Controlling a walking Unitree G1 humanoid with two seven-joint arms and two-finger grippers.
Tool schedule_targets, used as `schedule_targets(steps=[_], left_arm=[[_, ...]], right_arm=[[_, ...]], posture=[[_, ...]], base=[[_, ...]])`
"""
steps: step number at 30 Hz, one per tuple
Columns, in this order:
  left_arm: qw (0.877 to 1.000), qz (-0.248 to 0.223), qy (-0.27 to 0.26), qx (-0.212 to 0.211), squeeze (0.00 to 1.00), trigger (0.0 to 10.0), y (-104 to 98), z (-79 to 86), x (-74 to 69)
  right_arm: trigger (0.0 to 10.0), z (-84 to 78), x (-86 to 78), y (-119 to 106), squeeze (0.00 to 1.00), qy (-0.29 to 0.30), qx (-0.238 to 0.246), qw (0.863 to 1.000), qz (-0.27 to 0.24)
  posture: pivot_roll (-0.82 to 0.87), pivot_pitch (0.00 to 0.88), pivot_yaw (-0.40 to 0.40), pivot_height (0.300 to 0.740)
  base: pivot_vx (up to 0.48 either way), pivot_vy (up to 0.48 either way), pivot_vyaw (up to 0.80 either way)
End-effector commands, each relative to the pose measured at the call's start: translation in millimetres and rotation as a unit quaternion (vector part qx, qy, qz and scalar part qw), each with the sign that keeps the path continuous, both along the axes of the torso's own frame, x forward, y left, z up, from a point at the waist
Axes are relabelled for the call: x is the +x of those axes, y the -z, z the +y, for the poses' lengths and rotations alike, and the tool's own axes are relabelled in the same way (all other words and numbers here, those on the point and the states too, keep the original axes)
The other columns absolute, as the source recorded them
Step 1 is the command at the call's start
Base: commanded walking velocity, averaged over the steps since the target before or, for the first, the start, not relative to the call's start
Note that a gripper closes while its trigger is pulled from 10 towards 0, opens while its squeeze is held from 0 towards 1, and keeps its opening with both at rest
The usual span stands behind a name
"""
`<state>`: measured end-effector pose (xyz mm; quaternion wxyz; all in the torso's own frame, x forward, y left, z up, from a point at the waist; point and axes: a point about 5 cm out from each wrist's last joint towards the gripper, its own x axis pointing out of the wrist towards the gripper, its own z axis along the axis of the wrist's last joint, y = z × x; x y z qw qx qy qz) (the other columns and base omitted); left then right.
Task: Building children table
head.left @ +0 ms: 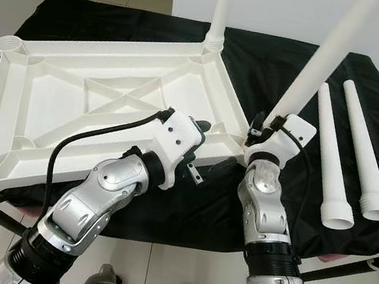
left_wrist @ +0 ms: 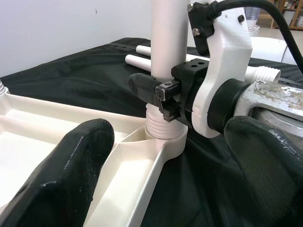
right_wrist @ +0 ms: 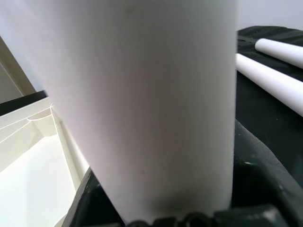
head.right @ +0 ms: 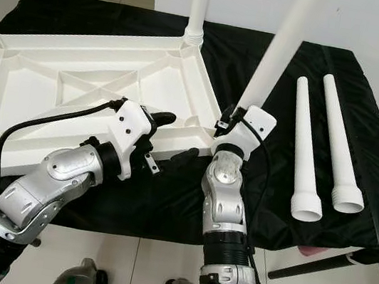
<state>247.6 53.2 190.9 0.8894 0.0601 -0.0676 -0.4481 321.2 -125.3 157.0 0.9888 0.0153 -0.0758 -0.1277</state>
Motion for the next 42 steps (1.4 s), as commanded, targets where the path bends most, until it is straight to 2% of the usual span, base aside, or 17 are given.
schedule_targets(steps=[1, 14, 23, 38, 41, 42], left_arm=[[1.000, 0.002, 0.026, 0.006, 0.00, 10.0, 0, -2.4, -3.1], [1.000, 0.002, 0.026, 0.007, 0.00, 10.0, 0, -2.2, -3.1], [1.000, 0.002, 0.026, 0.006, 0.00, 10.0, 0, -2.2, -3.6], [1.000, 0.002, 0.026, 0.005, 0.00, 10.0, -1, -2.2, -3.9], [1.000, 0.002, 0.026, 0.005, 0.00, 10.0, -1, -2.3, -4.2], [1.000, 0.002, 0.027, 0.005, 0.00, 10.0, -1, -2.4, -4.4]], right_arm=[[10.0, -4.3, -3.2, 19, 0.00, 0.003, -0.024, 0.999, 0.041], [10.0, -7.5, -0.7, 23, 0.00, 0.007, -0.009, 0.998, 0.056], [10.0, -10.4, 10.5, 18, 0.00, -0.010, -0.021, 0.998, 0.066], [10.0, -7.2, 6.5, 25, 0.00, -0.023, -0.027, 0.996, 0.077], [10.0, -9.4, 6.8, 25, 0.00, -0.013, -0.016, 0.997, 0.079], [10.0, -11.7, 6.7, 22, 0.00, 0.006, -0.010, 0.997, 0.070]], posture=[[-0.09, 0.045, -0.016, 0.740], [-0.09, 0.052, -0.014, 0.740], [-0.09, 0.053, -0.013, 0.740], [-0.09, 0.056, -0.011, 0.740], [-0.09, 0.057, -0.011, 0.740], [-0.09, 0.058, -0.010, 0.740]], base=[[0.000, 0.000, 0.00], [0.000, 0.000, 0.00], [0.000, 0.000, 0.00], [0.000, 0.000, 0.00], [0.000, 0.000, 0.00], [0.000, 0.000, 0.00]])
